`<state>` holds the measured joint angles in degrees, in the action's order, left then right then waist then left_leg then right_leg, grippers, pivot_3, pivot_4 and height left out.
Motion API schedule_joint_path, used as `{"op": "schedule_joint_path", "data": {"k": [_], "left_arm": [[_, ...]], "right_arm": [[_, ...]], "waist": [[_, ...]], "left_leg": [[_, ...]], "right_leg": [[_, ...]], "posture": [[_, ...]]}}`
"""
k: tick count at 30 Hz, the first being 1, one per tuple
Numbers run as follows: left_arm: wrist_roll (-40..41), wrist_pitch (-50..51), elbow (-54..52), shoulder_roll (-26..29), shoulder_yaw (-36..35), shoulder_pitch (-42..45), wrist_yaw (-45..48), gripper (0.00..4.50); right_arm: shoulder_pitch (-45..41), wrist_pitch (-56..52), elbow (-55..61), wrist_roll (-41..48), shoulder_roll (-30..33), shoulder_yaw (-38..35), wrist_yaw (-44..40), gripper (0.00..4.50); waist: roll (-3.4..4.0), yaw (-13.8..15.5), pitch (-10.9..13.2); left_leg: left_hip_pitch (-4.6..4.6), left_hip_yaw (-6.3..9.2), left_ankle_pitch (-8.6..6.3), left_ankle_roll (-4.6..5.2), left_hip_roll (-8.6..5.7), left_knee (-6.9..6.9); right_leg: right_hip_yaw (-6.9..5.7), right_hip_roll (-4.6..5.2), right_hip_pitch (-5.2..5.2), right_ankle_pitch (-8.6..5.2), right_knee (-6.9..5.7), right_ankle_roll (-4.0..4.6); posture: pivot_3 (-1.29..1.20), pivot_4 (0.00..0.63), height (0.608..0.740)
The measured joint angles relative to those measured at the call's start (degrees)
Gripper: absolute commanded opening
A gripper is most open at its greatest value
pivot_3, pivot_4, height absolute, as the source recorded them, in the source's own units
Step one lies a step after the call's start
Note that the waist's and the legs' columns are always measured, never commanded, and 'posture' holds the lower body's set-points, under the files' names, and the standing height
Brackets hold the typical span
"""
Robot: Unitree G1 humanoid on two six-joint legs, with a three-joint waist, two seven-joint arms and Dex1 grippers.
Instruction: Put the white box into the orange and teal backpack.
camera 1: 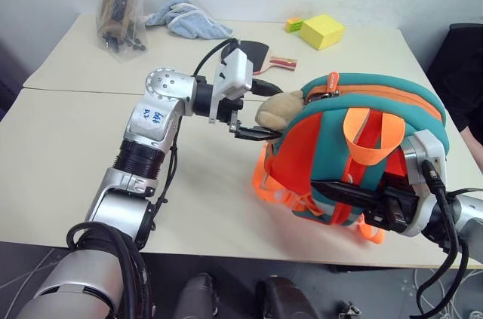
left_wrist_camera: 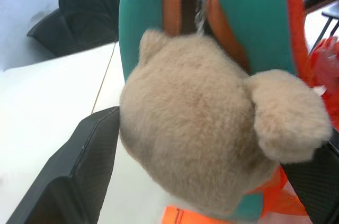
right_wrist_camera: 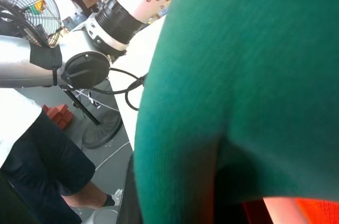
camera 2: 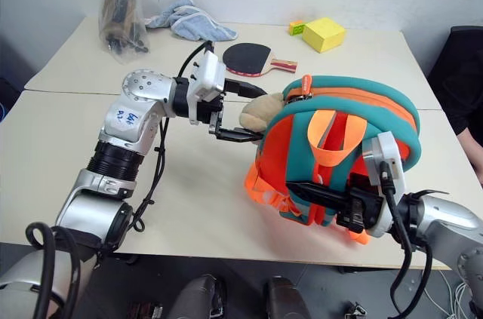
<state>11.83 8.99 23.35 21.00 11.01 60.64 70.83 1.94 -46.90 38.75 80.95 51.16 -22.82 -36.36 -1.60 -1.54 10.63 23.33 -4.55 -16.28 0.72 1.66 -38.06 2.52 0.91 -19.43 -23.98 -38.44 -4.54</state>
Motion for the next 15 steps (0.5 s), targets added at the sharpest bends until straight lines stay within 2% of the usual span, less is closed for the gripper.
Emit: {"op": "schedule_joint_path", "data": {"k": [2,3,5,11,13,15], "left_arm": [[-0.2,-0.5,1.1,-1.1,0.1,0.0,-0.6,4.46],[-0.2,-0.4,1.9,-1.8,0.0,0.0,-0.9,4.29],[-0.2,-0.4,3.3,-2.6,0.0,0.3,-1.3,3.88],[0.3,-2.6,10.8,-1.6,-2.5,5.8,-0.9,2.21],[0.1,-4.3,13.5,-0.5,-3.0,7.3,-0.2,1.82],[-1.1,-6.7,17.9,1.3,-3.1,8.8,0.5,1.72]], "right_arm": [[0.7,0.5,0.5,0.1,0.0,0.0,0.3,0.0],[1.0,0.7,0.7,0.2,-0.1,0.0,0.5,0.0],[1.7,1.0,1.5,0.4,-0.4,0.0,1.0,0.0],[4.1,3.3,2.3,-1.1,-2.0,-0.1,2.1,0.0],[4.8,4.2,2.8,-2.3,-2.6,-0.1,2.3,0.0],[5.9,5.2,3.9,-3.3,-3.0,-0.1,2.4,0.0]], "waist": [[0.0,0.0,0.0],[0.0,0.0,0.0],[0.0,0.0,0.0],[0.0,0.0,0.0],[0.0,0.0,0.0],[0.0,-0.1,0.0]], "left_leg": [[0.0,0.0,0.0,0.0,0.0,0.0],[0.0,0.0,0.0,0.0,0.0,0.0],[0.0,0.0,0.0,0.0,0.0,0.0],[0.0,0.0,0.01,-0.01,0.01,0.0],[-0.01,0.0,0.01,-0.02,0.0,0.01],[-0.02,0.0,0.01,-0.02,0.01,0.01]], "right_leg": [[-0.01,0.0,0.0,0.0,-0.01,0.0],[-0.01,0.0,0.0,0.0,-0.02,0.0],[-0.01,0.0,0.0,0.0,-0.02,0.0],[-0.01,-0.02,-0.02,0.0,-0.03,0.0],[-0.01,-0.02,-0.02,0.0,-0.03,0.0],[-0.01,-0.02,-0.03,0.0,-0.05,0.0]], "posture": [[0.0,0.15,0.74],[0.0,0.15,0.74],[0.0,0.15,0.74],[0.0,0.15,0.74],[0.0,0.15,0.74],[0.0,0.15,0.74]]}}
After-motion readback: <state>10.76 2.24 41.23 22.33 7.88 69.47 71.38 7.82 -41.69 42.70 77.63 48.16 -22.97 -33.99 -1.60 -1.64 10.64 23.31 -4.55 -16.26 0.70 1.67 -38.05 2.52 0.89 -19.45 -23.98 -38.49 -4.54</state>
